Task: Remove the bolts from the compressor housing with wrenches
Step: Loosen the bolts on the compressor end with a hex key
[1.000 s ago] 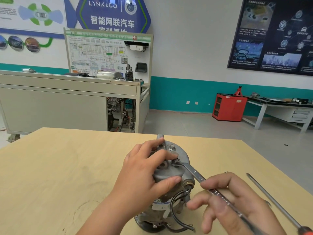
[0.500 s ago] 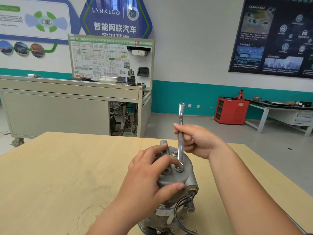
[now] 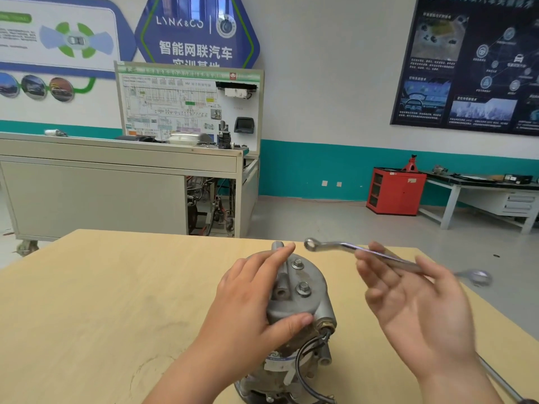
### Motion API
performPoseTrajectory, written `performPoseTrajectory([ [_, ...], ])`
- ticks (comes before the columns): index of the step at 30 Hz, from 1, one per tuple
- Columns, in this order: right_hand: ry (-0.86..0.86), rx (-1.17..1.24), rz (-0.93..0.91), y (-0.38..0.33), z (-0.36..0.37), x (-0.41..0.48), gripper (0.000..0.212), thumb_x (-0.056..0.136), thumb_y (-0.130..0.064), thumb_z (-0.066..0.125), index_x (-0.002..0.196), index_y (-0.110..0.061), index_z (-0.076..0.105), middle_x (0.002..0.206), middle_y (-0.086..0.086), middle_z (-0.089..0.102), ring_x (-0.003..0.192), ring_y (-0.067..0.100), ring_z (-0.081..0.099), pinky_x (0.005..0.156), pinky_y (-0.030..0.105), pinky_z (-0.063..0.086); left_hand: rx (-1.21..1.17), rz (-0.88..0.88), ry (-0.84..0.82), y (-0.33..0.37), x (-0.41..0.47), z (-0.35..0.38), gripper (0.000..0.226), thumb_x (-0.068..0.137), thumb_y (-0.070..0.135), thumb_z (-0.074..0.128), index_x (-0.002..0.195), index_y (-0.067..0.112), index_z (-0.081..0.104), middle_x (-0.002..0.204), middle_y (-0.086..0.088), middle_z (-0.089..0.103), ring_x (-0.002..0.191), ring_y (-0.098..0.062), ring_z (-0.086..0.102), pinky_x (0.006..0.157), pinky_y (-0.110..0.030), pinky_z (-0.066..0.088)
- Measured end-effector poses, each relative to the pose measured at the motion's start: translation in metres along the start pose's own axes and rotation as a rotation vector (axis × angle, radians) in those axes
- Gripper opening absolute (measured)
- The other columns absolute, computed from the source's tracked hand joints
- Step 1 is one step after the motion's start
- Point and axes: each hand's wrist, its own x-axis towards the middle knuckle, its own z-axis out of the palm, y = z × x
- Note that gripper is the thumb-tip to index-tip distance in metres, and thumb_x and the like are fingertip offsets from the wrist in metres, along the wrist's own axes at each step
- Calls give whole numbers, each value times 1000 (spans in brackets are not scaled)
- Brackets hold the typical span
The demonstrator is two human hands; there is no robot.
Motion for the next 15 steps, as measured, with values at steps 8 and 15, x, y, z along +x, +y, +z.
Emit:
performPoseTrajectory([
  [8,-81,-755,-123,18,33,-74,95,30,-75,75,98,-9,64,97,-10,73,95,10,68,59,17,53,131,-61,-82,9,8,-5,76,78,72,41,144,41,19,132,23,20,119,-1,22,104,-25,30],
  [15,-130,-1200,-181,31,44,-76,64,50,-65,39,104,-36,56,94,-43,61,96,-16,59,87,11,45,175,-88,-19,13,4,3,64,67,81,12,129,64,12,135,26,23,139,3,0,119,-37,5],
])
